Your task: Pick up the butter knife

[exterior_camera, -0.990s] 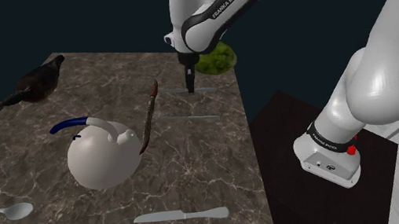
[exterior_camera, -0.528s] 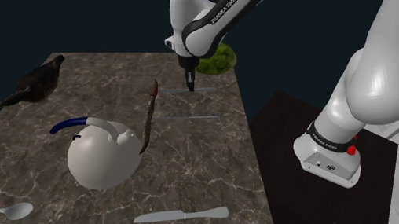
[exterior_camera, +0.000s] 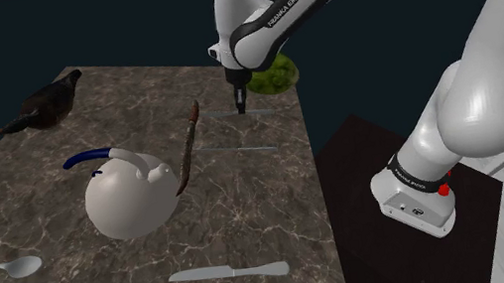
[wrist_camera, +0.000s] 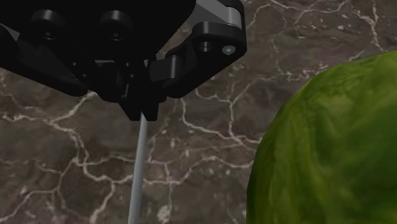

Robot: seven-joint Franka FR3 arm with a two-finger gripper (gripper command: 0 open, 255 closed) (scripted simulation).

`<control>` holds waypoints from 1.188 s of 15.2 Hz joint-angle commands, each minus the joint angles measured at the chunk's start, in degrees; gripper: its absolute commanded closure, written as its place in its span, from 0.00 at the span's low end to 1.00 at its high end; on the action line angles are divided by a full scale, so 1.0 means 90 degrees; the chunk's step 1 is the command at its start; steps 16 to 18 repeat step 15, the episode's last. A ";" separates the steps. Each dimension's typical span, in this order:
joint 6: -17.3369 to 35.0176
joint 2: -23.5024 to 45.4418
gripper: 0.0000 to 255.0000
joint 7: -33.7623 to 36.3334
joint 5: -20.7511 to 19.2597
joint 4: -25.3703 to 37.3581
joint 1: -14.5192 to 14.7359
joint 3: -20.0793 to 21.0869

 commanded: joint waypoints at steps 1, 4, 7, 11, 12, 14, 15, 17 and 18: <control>-0.0146 -0.0104 1.00 -0.0011 0.0014 0.0042 0.0000 0.0004; -0.0393 -0.0289 1.00 -0.0034 0.0037 0.0104 -0.0001 0.0009; -0.0641 -0.0464 1.00 -0.0055 0.0058 0.0179 -0.0002 0.0012; -0.0975 -0.0679 1.00 -0.0080 0.0083 0.0298 -0.0002 0.0015; -0.1059 -0.0729 1.00 -0.0086 0.0089 0.0332 -0.0001 0.0016; -0.1155 -0.0787 1.00 -0.0093 0.0095 0.0371 -0.0001 0.0016; -0.1155 -0.0786 1.00 -0.0093 0.0095 0.0372 -0.0001 0.0016; -0.1155 -0.0786 1.00 -0.0093 0.0095 0.0372 -0.0001 0.0016; -0.1155 -0.0786 1.00 -0.0093 0.0095 0.0372 -0.0001 0.0016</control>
